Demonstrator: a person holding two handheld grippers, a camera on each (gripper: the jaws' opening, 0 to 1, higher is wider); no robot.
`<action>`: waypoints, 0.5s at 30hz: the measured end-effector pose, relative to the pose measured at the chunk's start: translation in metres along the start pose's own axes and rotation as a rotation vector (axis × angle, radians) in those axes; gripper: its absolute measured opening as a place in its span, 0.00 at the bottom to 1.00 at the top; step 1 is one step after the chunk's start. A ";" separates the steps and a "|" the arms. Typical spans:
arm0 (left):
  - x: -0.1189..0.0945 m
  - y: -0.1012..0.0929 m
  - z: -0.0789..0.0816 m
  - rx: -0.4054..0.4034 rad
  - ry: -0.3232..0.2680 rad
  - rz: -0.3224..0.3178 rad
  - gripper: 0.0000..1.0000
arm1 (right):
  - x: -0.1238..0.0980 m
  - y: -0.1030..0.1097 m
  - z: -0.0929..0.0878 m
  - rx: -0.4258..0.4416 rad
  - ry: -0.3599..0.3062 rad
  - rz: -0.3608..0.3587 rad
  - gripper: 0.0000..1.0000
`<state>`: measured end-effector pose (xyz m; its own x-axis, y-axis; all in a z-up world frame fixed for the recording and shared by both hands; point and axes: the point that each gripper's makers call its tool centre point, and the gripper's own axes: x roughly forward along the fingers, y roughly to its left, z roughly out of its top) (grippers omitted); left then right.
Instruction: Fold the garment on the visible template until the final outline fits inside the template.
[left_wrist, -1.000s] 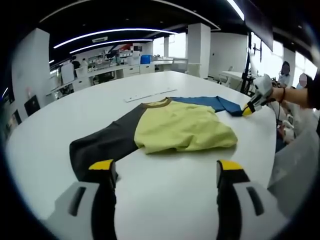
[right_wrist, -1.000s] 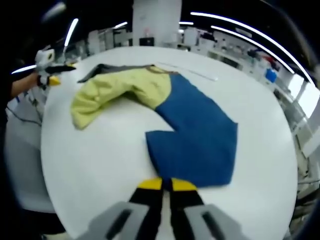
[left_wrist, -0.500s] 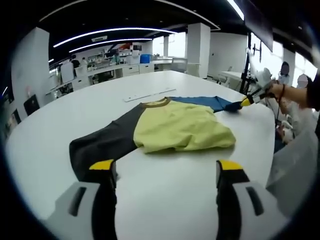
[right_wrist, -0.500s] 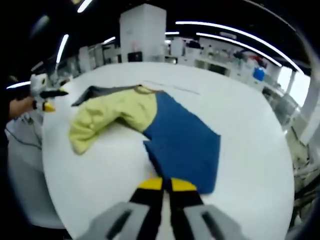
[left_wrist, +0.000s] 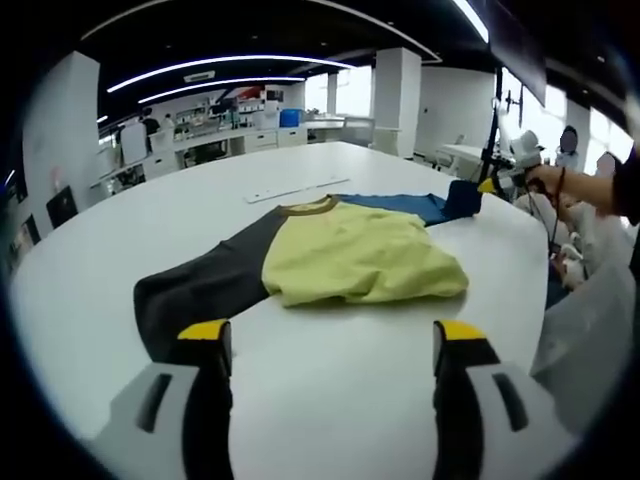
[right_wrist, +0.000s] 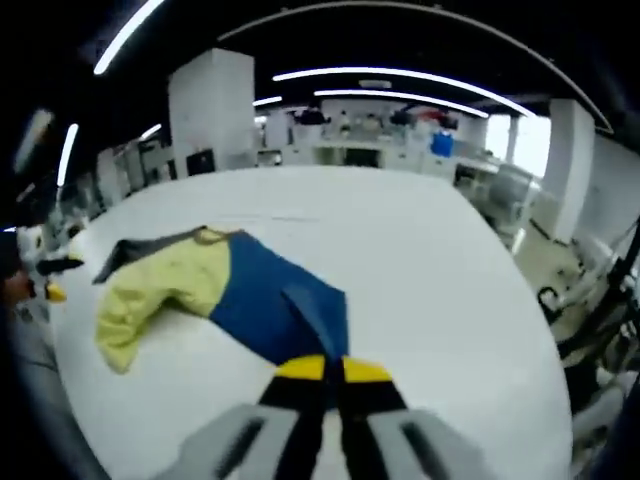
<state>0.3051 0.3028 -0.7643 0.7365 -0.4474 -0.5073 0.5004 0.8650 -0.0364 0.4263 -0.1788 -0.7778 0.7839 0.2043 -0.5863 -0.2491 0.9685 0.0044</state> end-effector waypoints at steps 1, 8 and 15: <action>0.000 0.000 0.000 0.000 0.001 0.000 0.80 | 0.000 -0.004 0.000 0.010 -0.004 -0.010 0.00; 0.002 -0.002 0.001 -0.001 -0.003 0.003 0.80 | -0.002 -0.040 -0.007 0.134 -0.016 -0.136 0.00; 0.001 -0.003 -0.001 -0.006 -0.002 0.003 0.80 | -0.003 -0.065 -0.024 0.203 -0.002 -0.220 0.00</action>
<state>0.3036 0.2997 -0.7656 0.7387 -0.4452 -0.5061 0.4955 0.8677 -0.0401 0.4268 -0.2462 -0.7960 0.8078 -0.0134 -0.5892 0.0455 0.9982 0.0396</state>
